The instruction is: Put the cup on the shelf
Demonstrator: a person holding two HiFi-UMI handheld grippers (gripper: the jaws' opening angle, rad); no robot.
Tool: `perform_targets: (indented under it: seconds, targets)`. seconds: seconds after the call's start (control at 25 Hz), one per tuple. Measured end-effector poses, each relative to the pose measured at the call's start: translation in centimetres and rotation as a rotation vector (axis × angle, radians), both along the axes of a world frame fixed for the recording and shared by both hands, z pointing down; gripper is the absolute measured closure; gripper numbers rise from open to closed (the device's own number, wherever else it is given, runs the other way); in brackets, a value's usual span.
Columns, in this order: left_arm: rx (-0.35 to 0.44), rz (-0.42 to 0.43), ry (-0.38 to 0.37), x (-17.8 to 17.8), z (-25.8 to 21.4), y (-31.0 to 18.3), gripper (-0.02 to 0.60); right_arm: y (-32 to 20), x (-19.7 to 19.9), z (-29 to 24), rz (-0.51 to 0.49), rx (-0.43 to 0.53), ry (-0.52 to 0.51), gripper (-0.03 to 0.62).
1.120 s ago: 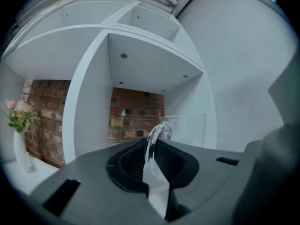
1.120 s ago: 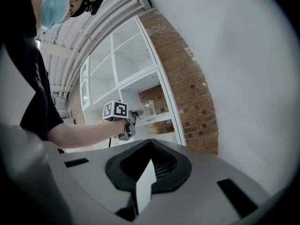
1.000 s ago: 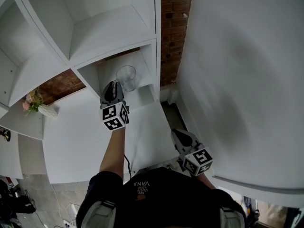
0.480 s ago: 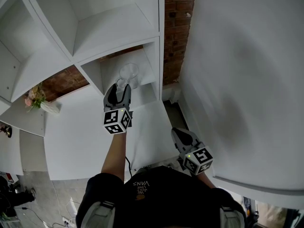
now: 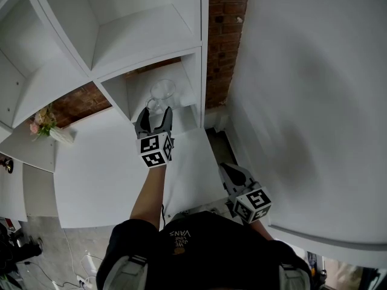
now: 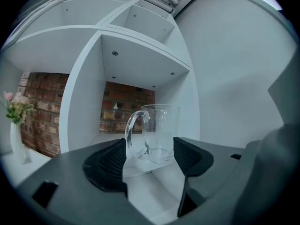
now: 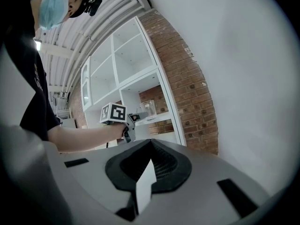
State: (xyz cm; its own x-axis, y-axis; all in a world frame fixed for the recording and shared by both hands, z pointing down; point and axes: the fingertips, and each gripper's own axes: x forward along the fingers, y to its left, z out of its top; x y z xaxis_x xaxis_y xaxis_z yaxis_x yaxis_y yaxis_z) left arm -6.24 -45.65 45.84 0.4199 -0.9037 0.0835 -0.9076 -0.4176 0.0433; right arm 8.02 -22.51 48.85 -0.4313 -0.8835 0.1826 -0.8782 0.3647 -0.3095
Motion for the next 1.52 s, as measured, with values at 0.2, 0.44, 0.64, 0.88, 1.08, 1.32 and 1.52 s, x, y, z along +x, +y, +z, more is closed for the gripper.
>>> perform_targets:
  seconds: [0.2, 0.44, 0.64, 0.88, 1.08, 1.32, 1.52]
  targets:
    - [-0.029, -0.029, -0.008, 0.4, 0.0, -0.6, 0.284, -0.1, 0.5, -0.1, 0.006, 0.000, 0.004, 0.599]
    - [-0.066, -0.032, -0.034, 0.8, -0.1, -1.5, 0.284, -0.2, 1.0, 0.0, 0.002, -0.004, 0.018, 0.599]
    - [-0.116, -0.030, -0.074, 1.4, -0.1, -2.8, 0.284, -0.5, 0.9, -0.1, -0.014, 0.001, 0.009, 0.599]
    - [-0.161, -0.033, -0.099, 2.0, -0.1, -4.2, 0.284, -0.9, 0.4, -0.4, -0.037, -0.001, 0.012, 0.599]
    - [-0.190, -0.029, -0.108, 2.3, 0.0, -5.2, 0.284, -1.2, 0.4, -0.3, -0.051, 0.000, 0.022, 0.599]
    - [-0.230, -0.028, -0.118, 2.6, 0.1, -6.2, 0.284, -1.4, 0.2, -0.3, -0.059, -0.005, 0.030, 0.599]
    - [-0.246, -0.040, -0.139, 2.7, 0.3, -6.4, 0.284, -1.3, 0.1, -0.1, -0.059, -0.001, 0.025, 0.599]
